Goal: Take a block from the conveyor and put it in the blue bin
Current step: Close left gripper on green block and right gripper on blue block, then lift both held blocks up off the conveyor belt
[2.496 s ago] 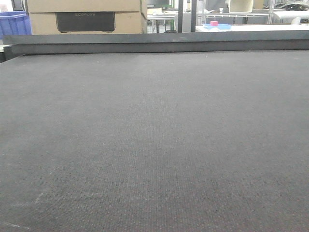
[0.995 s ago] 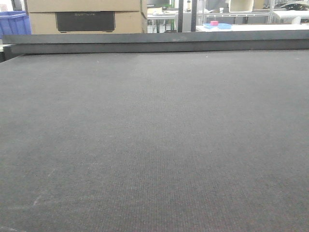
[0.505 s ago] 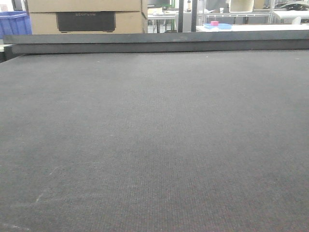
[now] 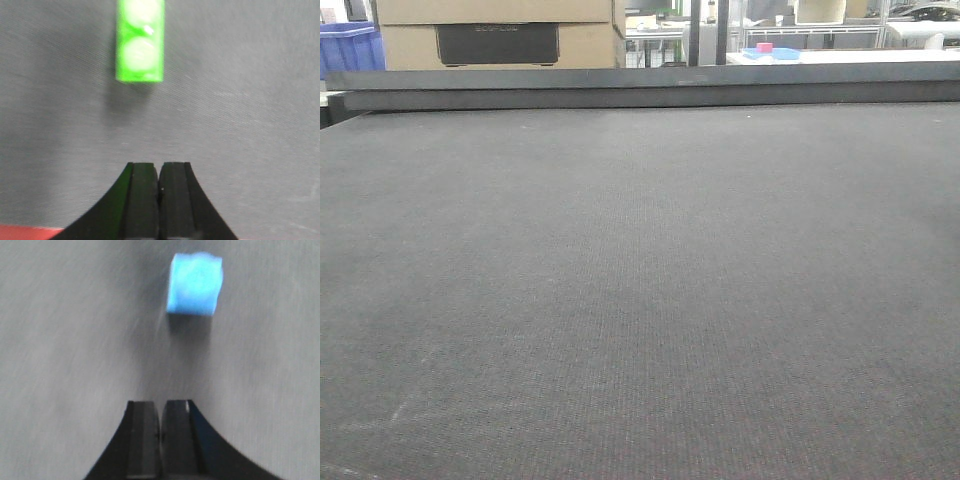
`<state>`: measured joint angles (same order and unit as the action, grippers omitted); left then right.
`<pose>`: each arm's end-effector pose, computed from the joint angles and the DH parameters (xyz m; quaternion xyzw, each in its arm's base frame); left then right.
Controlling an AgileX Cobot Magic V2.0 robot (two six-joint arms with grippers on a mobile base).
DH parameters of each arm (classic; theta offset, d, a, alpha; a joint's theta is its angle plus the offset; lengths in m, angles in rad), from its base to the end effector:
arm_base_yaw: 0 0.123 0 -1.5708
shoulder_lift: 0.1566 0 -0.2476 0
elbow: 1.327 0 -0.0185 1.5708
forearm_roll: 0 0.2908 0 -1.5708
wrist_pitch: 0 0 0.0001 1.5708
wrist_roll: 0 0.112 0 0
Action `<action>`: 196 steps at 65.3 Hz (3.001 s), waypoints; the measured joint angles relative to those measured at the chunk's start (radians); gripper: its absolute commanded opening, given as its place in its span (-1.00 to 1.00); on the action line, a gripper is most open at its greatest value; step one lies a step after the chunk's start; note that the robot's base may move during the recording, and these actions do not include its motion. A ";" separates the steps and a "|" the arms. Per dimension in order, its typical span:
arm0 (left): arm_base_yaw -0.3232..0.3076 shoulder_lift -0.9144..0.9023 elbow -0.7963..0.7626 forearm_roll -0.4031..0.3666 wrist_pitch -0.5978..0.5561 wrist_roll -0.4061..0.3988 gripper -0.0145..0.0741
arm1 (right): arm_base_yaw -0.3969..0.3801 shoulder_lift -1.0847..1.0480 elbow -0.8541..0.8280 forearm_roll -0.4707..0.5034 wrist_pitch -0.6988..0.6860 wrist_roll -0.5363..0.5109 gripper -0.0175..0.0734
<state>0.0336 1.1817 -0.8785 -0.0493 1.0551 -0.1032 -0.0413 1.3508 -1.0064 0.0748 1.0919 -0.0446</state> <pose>0.2640 0.0041 0.2128 -0.0764 0.9856 -0.0282 0.1483 0.2949 -0.0047 0.2050 0.0118 0.9932 0.0301 0.1119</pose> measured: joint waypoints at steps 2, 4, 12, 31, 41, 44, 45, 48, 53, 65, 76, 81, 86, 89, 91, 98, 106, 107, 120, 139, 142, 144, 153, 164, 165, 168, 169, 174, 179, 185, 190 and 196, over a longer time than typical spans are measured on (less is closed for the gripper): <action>0.000 0.014 0.000 -0.005 0.000 0.000 -0.92 | -0.008 0.028 -0.014 0.000 0.000 0.000 0.04; 0.000 0.025 0.000 -0.007 0.000 0.000 -0.92 | -0.017 0.055 -0.034 0.000 0.000 0.000 0.14; 0.000 0.048 -0.001 -0.009 -0.004 0.000 -0.92 | -0.044 0.154 -0.103 0.000 0.000 0.000 0.25; 0.000 0.051 -0.005 -0.011 -0.019 0.002 -0.92 | -0.049 0.338 -0.138 0.000 -0.090 0.000 0.13; 0.000 0.051 -0.005 -0.011 -0.021 0.002 -0.92 | -0.049 0.391 -0.138 0.002 -0.102 0.000 -0.24; 0.000 0.051 -0.005 -0.011 -0.023 0.000 -0.92 | -0.049 0.392 -0.138 0.005 -0.102 0.000 -0.49; 0.000 0.051 -0.005 -0.011 -0.027 0.000 -0.92 | -0.049 0.392 -0.138 0.007 -0.102 0.000 -0.58; 0.000 0.052 -0.005 -0.011 -0.033 0.000 -0.92 | -0.049 0.392 -0.140 0.007 -0.102 0.000 -0.86; 0.000 0.053 -0.019 -0.011 -0.035 0.000 -0.92 | -0.049 0.392 -0.142 0.007 -0.096 0.000 -0.97; 0.000 0.078 -0.097 -0.011 -0.023 -0.002 -0.92 | -0.049 0.359 -0.148 0.003 -0.084 0.000 -0.97; 0.000 0.139 -0.177 0.007 -0.011 -0.002 -0.84 | -0.049 0.285 -0.151 0.003 -0.081 0.000 -0.97; 0.000 0.174 -0.196 0.023 -0.014 -0.002 -0.65 | -0.049 0.262 -0.151 0.003 -0.079 0.000 -0.97; 0.000 0.209 -0.205 0.049 -0.031 -0.002 -0.34 | -0.049 0.250 -0.151 0.003 -0.075 0.000 -0.97; 0.000 0.229 -0.207 0.072 -0.046 -0.002 -0.11 | -0.049 0.246 -0.151 0.003 -0.075 0.000 -0.97; 0.000 0.243 -0.207 0.085 -0.053 -0.002 0.02 | -0.049 0.246 -0.151 0.003 -0.071 0.000 -0.97; 0.000 0.289 -0.207 0.102 -0.074 -0.002 0.32 | -0.049 0.245 -0.151 0.003 -0.067 0.000 -0.97; 0.000 0.346 -0.207 0.103 -0.114 -0.002 0.34 | -0.049 0.245 -0.151 0.006 -0.065 0.000 -0.97; 0.000 0.354 -0.207 0.103 -0.116 -0.002 0.33 | -0.049 0.245 -0.151 0.006 -0.065 0.000 -0.97; 0.000 0.475 -0.207 0.103 -0.144 -0.023 -0.12 | -0.049 0.245 -0.151 0.006 -0.060 0.000 -0.97; 0.000 0.494 -0.251 0.100 -0.127 -0.028 -0.92 | -0.049 0.241 -0.151 0.008 -0.048 0.000 -0.97; 0.000 0.477 -0.255 0.100 -0.125 -0.025 -0.92 | -0.049 0.234 -0.151 0.008 -0.048 -0.003 -0.97; 0.000 0.462 -0.258 0.100 -0.127 -0.020 -0.92 | -0.049 0.227 -0.151 0.008 -0.050 -0.007 -0.97; 0.000 0.337 -0.243 0.095 -0.177 0.061 -0.92 | -0.049 0.151 -0.132 0.012 -0.117 -0.067 -0.97; 0.000 0.150 -0.130 0.088 -0.362 0.103 -0.92 | -0.049 0.016 -0.018 0.052 -0.284 -0.143 -0.97; 0.000 0.132 -0.115 0.088 -0.373 0.103 -0.92 | -0.049 0.002 -0.012 0.059 -0.292 -0.147 -0.97; 0.000 0.087 -0.068 0.083 -0.436 0.103 -0.92 | -0.049 -0.039 0.031 0.077 -0.345 -0.174 -0.97; 0.000 0.061 -0.051 0.078 -0.459 0.103 -0.92 | -0.049 -0.053 0.046 0.085 -0.364 -0.183 -0.97; 0.000 -0.025 0.036 0.049 -0.571 0.103 -0.92 | -0.049 -0.124 0.124 0.109 -0.449 -0.213 -0.97; 0.000 -0.114 0.135 0.017 -0.699 0.103 -0.92 | -0.045 -0.201 0.212 0.121 -0.534 -0.229 -0.97; 0.000 -0.212 0.245 -0.001 -0.819 0.103 -0.92 | -0.031 -0.288 0.306 0.123 -0.608 -0.233 -0.97; 0.000 -0.285 0.315 -0.006 -0.872 0.109 -0.92 | -0.014 -0.383 0.382 0.125 -0.654 -0.235 -0.97; 0.000 -0.379 0.388 -0.008 -0.890 0.109 -0.92 | 0.003 -0.502 0.446 0.129 -0.661 -0.237 -0.97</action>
<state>0.0336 0.8029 -0.4909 -0.0574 0.1651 0.0055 -0.0384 0.8488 -0.5605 0.2041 0.4311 -0.2813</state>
